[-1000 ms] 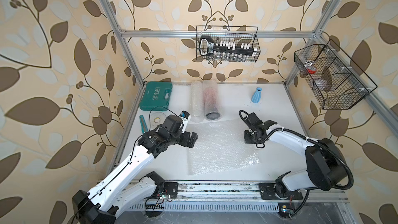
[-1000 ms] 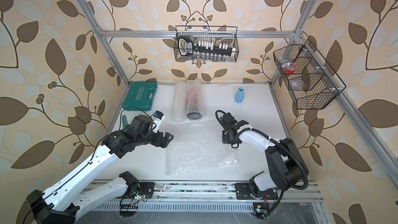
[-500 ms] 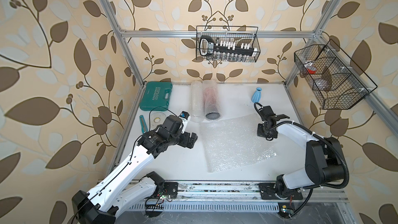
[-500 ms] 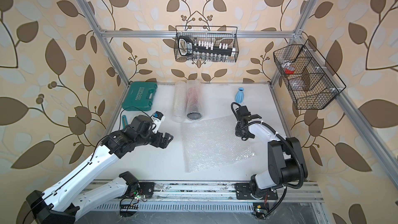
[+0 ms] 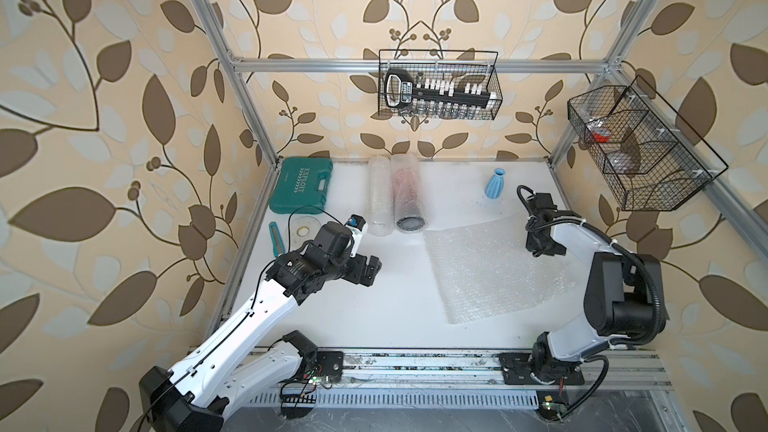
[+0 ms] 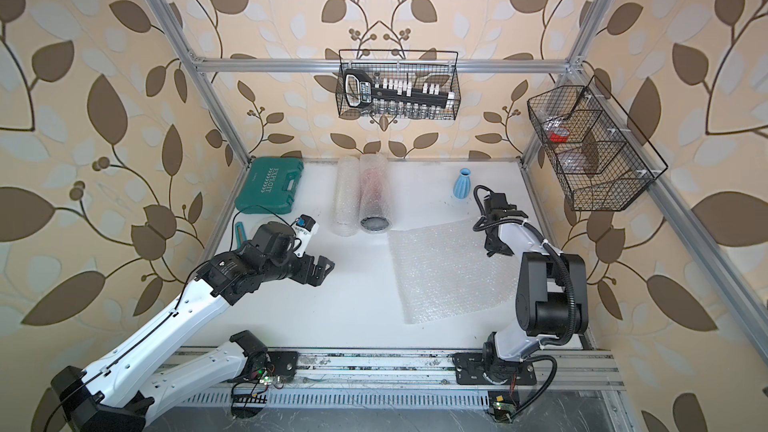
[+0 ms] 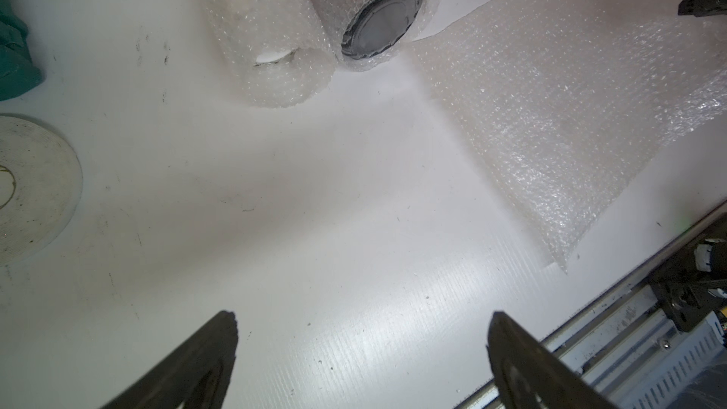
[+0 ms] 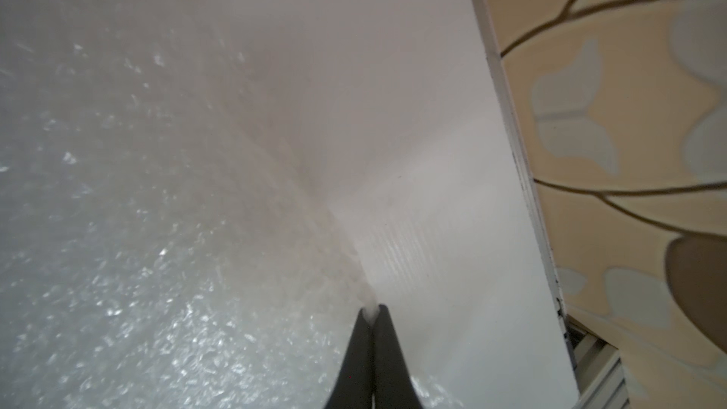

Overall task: Unwrap the vase from the bubble wrap
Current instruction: Move the bubble wrap to the center of the board.

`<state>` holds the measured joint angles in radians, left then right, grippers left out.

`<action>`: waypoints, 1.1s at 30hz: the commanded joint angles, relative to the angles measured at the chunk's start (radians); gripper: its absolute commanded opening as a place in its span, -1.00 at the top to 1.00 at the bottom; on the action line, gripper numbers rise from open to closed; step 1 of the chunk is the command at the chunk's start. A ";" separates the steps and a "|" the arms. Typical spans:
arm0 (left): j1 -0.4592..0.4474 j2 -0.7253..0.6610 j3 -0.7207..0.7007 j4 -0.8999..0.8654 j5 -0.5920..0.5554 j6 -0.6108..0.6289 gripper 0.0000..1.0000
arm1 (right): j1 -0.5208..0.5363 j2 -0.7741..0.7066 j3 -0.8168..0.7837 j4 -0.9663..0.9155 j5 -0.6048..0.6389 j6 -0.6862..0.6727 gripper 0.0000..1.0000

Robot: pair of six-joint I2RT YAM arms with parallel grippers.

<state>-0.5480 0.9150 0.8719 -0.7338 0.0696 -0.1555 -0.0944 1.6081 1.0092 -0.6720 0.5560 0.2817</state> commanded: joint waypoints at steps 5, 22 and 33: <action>0.010 0.023 0.037 -0.004 -0.019 0.001 -0.98 | -0.033 0.028 0.001 0.087 0.229 -0.096 1.00; 0.010 0.042 0.038 -0.007 -0.036 0.004 -0.98 | -0.183 0.053 -0.009 0.201 0.323 -0.161 0.93; 0.045 0.051 0.053 0.007 -0.023 -0.056 -0.98 | -0.179 -0.023 0.011 0.167 -0.033 -0.104 -0.08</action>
<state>-0.5259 0.9592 0.8757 -0.7368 0.0448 -0.1772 -0.2771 1.6302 1.0069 -0.4850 0.6765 0.1459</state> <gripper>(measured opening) 0.989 0.535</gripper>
